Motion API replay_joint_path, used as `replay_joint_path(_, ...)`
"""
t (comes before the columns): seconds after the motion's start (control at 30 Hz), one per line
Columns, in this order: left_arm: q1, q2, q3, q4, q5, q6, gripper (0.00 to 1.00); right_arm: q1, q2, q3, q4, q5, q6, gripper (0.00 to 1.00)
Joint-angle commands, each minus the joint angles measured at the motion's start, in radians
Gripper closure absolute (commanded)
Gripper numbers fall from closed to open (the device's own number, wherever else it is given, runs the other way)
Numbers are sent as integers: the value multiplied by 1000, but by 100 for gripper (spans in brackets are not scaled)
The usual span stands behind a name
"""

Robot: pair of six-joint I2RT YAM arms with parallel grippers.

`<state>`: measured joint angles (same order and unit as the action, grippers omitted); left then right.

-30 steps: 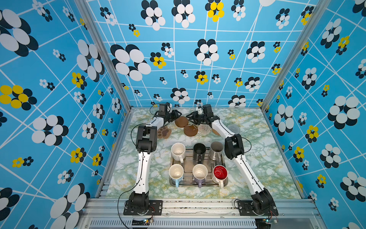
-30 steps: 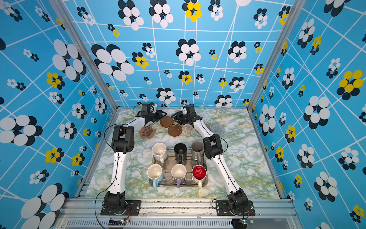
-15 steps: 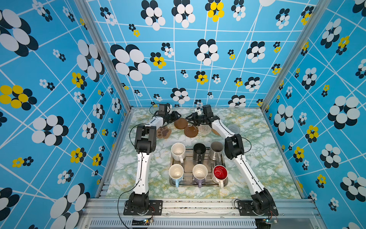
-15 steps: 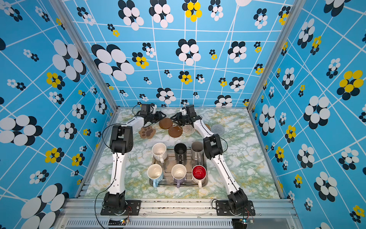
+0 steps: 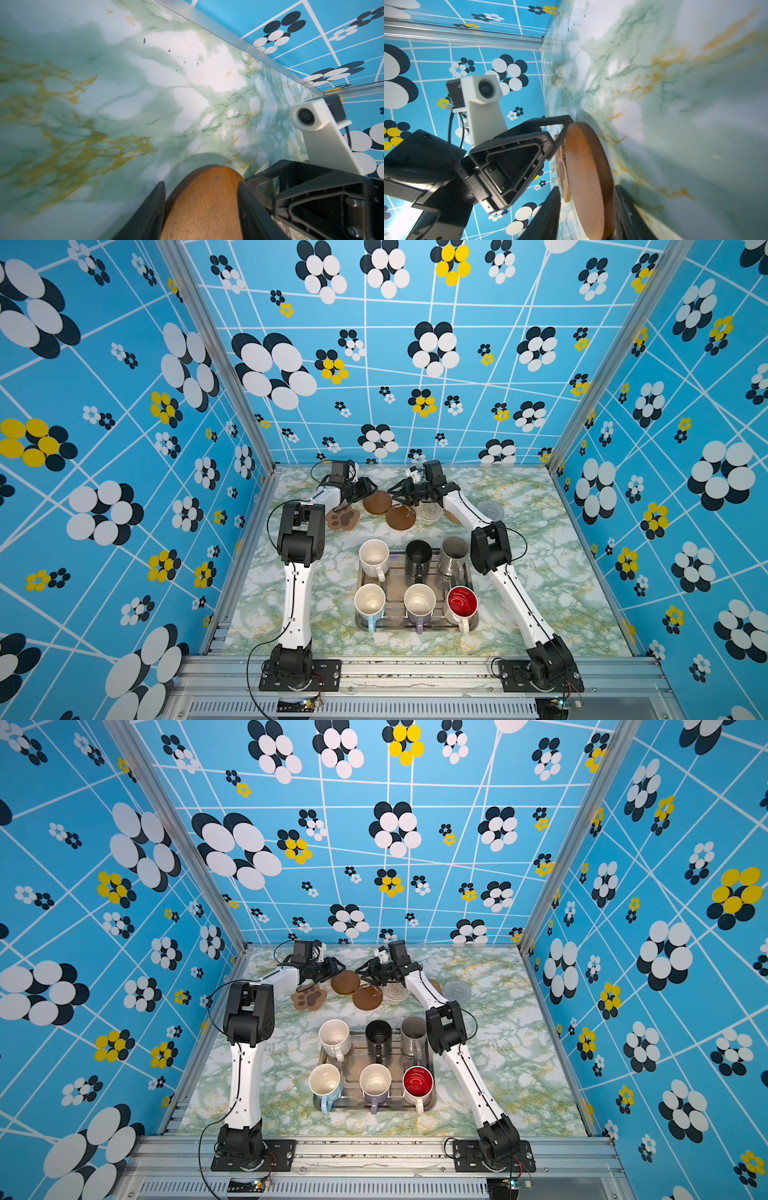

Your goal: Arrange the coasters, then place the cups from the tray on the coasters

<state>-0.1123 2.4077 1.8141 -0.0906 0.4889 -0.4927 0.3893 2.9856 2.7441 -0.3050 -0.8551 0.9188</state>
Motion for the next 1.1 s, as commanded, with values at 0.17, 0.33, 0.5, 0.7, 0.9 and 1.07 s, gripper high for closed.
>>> replay_joint_path(0.17,8,-166,-63,-26,-48,10,43,-60,-170,3,-167,-3,-138,55)
replay_joint_path(0.33,-1,-259,-61,-188,-67,55,48,-82,-303,-82,-225,1,-218,55)
replay_joint_path(0.5,-34,-320,-24,-464,-75,145,49,-99,-436,-188,-340,36,-341,60)
replay_joint_path(0.7,-123,-331,17,-693,-78,226,51,-123,-568,-332,-448,115,-460,82)
replay_joint_path(0.9,-210,-255,69,-773,-93,249,56,-142,-697,-573,-343,125,-452,96)
replay_joint_path(1.07,-247,-155,151,-814,-88,249,67,-162,-794,-757,-222,126,-416,98)
